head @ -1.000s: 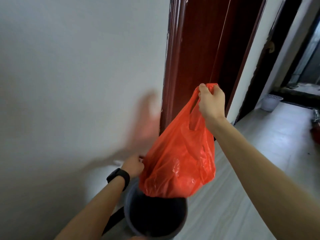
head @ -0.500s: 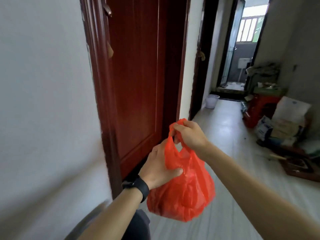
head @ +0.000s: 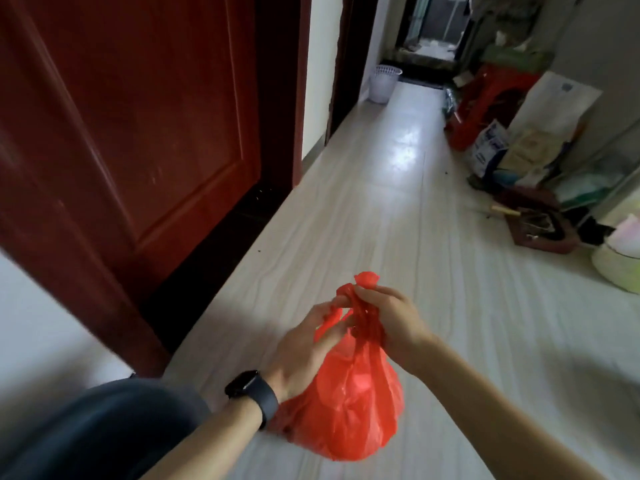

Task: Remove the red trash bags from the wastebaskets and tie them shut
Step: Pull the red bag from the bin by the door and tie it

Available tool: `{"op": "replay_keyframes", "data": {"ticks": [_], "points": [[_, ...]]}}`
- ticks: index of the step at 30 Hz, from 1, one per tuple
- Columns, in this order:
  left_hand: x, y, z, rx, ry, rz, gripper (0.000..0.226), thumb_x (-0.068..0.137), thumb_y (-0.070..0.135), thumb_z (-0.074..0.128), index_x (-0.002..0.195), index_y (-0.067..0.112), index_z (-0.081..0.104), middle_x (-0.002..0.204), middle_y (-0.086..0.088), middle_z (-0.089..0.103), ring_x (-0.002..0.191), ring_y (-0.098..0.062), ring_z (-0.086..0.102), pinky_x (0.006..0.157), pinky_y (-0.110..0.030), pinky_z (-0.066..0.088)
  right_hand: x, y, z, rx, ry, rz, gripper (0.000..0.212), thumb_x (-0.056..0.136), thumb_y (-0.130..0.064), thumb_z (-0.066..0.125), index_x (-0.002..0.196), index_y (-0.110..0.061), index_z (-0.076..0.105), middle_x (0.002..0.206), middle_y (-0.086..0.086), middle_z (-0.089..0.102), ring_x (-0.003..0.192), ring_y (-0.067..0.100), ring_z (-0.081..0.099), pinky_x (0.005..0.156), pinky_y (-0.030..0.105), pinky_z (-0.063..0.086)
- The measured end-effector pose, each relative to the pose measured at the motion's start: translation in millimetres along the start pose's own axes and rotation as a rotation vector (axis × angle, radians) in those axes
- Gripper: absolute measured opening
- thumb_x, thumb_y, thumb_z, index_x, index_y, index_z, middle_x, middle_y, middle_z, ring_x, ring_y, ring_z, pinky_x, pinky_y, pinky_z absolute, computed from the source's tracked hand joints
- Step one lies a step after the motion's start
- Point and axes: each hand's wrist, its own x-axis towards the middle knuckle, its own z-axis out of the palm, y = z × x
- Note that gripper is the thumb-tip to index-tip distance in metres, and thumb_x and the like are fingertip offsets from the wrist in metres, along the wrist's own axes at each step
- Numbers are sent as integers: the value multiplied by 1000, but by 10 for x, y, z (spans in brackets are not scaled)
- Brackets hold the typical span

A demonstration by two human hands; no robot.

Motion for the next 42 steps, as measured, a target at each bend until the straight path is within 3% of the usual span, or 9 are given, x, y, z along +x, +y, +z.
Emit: {"op": "replay_keyframes", "data": {"ticks": [6,11,14,17,20,26,31,37,42], "points": [[14,-388,407,376,90,109,67,76,58,67,134,45,37,111,20,65,99,2,63,84,-30,53,42,63,-117,70,-80,82,30,102,-15,48,108,10,64,95,18,75,71,28,69,62,36,55],[173,-373,410,149,258,-66,56,93,63,35,77,27,75,78,14,74,78,2,68,78,-21,50,-38,-28,-391,-1105,193,-298,36,98,-46,42,89,-17,62,86,-4,70,85,24,67,78,40,55],[165,-264,407,-58,324,-109,55,100,52,35,72,23,73,80,8,76,85,-9,71,88,-33,51,-185,-131,-543,-1260,546,-541,35,99,-49,42,86,-23,61,105,-4,53,89,26,60,68,33,48],[76,-71,448,-218,361,-102,49,102,48,34,89,13,67,65,-6,72,73,-22,73,82,-42,55,-338,-184,-583,-1136,570,-808,35,101,-37,47,83,-13,65,125,-3,59,106,16,57,82,34,48],[-92,132,507,-284,353,-86,47,99,51,40,95,11,64,47,-2,50,46,-16,56,60,-30,49,-545,-221,-515,-864,401,-597,45,102,-39,44,74,-8,61,73,-5,74,68,2,67,70,29,52],[-306,368,441,-21,139,119,81,61,72,72,134,47,47,102,11,70,77,0,67,72,-15,48,-698,-316,-359,-198,190,-224,39,100,-33,54,73,-6,63,66,9,65,48,19,62,52,25,51],[-342,510,525,117,8,48,39,67,53,83,70,22,59,51,15,55,47,-2,51,54,-22,41,-715,-316,-340,-379,130,-258,37,97,-35,57,73,-15,76,72,1,73,64,15,65,63,28,51],[-239,451,669,33,-69,-36,48,74,59,75,44,28,54,45,11,44,43,-7,40,49,-23,33,-693,-97,-500,-341,138,-232,30,96,-31,57,86,-13,80,88,1,78,86,19,73,82,33,59],[-39,197,772,171,-16,-101,50,80,50,69,44,18,54,43,8,47,41,-9,43,50,-26,34,-598,152,-734,-95,79,-152,28,98,-26,59,98,-4,75,90,4,75,74,14,69,67,25,55]]}}
